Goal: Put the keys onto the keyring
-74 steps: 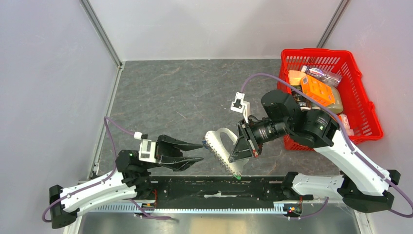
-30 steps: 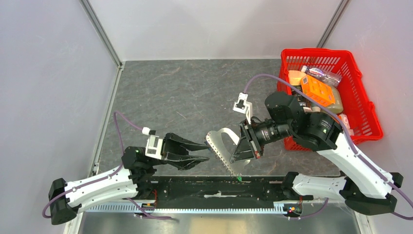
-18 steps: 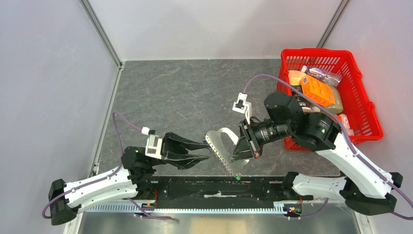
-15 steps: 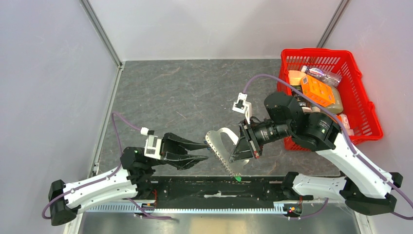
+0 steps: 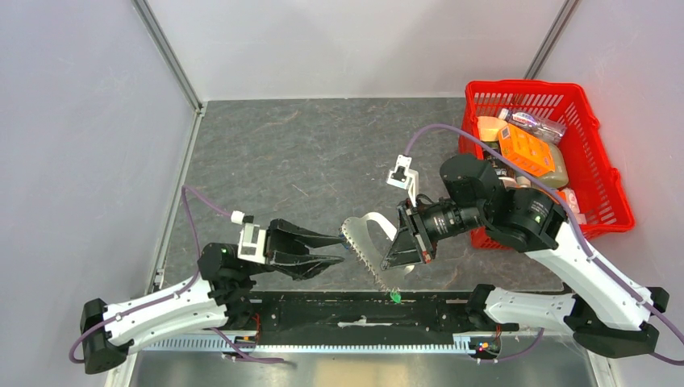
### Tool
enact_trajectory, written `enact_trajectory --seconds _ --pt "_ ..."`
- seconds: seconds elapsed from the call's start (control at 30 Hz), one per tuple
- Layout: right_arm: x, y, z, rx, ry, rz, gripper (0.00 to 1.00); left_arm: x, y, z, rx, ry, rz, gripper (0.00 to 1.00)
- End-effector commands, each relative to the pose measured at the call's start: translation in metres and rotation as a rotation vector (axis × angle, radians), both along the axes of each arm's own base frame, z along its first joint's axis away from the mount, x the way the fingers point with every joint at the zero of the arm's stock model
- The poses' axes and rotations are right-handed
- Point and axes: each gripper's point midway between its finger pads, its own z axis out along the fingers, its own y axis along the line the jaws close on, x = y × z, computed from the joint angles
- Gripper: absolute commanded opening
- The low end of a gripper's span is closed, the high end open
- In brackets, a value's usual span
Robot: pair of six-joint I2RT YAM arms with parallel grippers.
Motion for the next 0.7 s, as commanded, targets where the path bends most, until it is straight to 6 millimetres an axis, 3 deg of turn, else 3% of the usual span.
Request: enact_trajectory --seconds 0.0,0.67 --pt "-0.001 0.001 0.015 0.071 -0.038 0.008 0.00 0.001 0.002 0.018 -0.037 -0.040 0.024 0.45" --pt "-0.001 0.000 0.017 0.077 -0.044 0.002 0.00 0.009 -0.008 0.010 -0.017 -0.022 0.035 0.45"
